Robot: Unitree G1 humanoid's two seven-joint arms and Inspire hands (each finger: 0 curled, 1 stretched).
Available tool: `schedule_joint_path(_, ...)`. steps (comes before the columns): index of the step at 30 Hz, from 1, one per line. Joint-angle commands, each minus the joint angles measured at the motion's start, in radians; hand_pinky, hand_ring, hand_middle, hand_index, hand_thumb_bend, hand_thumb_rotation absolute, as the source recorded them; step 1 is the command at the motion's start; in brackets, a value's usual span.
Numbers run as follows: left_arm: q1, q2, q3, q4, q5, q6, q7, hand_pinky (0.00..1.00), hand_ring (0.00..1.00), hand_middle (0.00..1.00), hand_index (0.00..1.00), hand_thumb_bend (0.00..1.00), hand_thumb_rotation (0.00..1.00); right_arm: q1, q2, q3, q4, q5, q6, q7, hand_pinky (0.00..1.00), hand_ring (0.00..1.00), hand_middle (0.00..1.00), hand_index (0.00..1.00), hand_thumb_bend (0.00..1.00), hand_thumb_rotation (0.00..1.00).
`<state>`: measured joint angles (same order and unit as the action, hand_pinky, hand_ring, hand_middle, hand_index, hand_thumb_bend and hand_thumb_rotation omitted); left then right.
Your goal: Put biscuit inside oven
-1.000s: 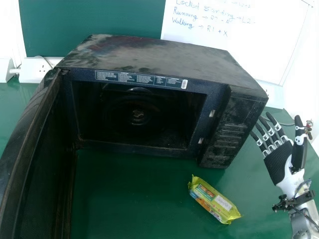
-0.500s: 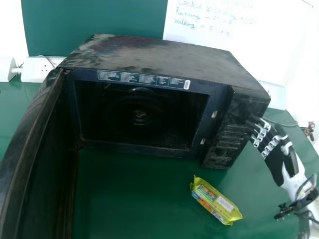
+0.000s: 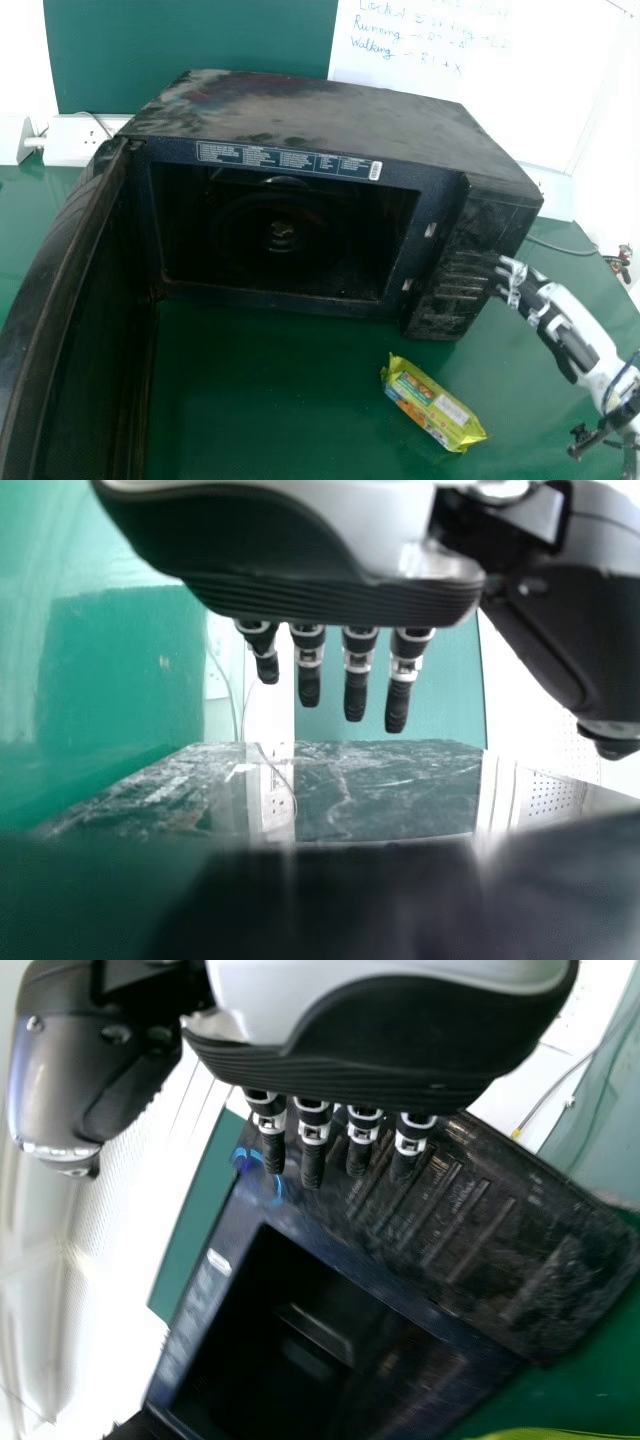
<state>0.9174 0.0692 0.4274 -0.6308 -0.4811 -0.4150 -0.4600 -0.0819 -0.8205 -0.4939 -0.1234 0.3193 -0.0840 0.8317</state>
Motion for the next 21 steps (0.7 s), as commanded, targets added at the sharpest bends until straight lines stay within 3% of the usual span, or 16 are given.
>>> schedule_joint_path(1,0.011,0.001,-0.005,-0.015,0.004,-0.002,0.005,0.71,0.83,0.85,0.82,1.0,0.62,0.029,-0.037,-0.004,-0.034,-0.048,-0.017,-0.011,0.99,1.0,0.97,1.0,0.85,1.0)
schedule_joint_path(8,0.016,0.004,-0.008,-0.015,-0.007,-0.004,0.0,0.81,0.83,0.85,0.84,1.0,0.65,0.056,-0.106,0.001,-0.073,-0.177,-0.113,0.004,1.0,1.0,0.98,1.0,0.84,1.0)
schedule_joint_path(11,0.02,0.001,-0.011,-0.017,-0.004,-0.007,-0.001,0.77,0.8,0.83,0.82,1.0,0.68,0.049,-0.139,0.015,-0.068,-0.219,-0.179,0.011,1.0,1.0,0.97,1.0,0.84,1.0)
schedule_joint_path(18,0.028,-0.002,-0.018,-0.02,-0.003,-0.008,-0.001,0.78,0.79,0.86,0.84,1.0,0.75,0.068,-0.235,0.014,-0.114,-0.294,-0.16,0.045,1.0,1.0,0.98,1.0,0.85,1.0)
schedule_joint_path(21,0.034,0.0,-0.019,-0.031,-0.004,-0.001,0.002,0.78,0.81,0.86,0.85,1.0,0.76,0.07,-0.26,0.026,-0.114,-0.314,-0.189,0.059,1.0,1.0,0.98,1.0,0.86,1.0)
